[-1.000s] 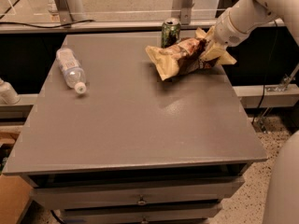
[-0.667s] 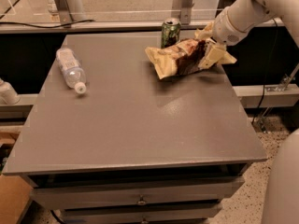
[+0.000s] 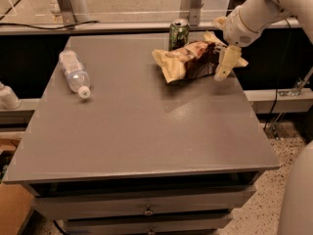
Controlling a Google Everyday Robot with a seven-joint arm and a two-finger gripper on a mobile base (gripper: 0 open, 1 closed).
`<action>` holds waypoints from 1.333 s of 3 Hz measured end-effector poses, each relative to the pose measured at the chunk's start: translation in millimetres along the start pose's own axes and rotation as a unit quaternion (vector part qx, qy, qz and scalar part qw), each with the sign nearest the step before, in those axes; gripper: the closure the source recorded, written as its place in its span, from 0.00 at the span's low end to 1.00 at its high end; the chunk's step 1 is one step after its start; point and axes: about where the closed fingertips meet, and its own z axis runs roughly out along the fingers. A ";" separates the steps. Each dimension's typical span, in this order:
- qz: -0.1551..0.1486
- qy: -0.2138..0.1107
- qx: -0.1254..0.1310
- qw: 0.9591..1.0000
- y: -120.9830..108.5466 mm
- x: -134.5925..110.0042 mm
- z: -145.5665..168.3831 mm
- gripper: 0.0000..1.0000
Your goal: Move brown chip bag near green can
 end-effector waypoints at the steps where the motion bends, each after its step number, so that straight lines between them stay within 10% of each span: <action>1: 0.019 -0.015 0.008 1.000 9.9 -4.0 -15.5 0.00; 4: 0.112 -0.064 0.062 0.990 80.5 -8.2 -83.1 0.00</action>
Offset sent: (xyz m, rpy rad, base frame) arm -0.0841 -0.0164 0.0358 0.1791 -0.0392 -0.1524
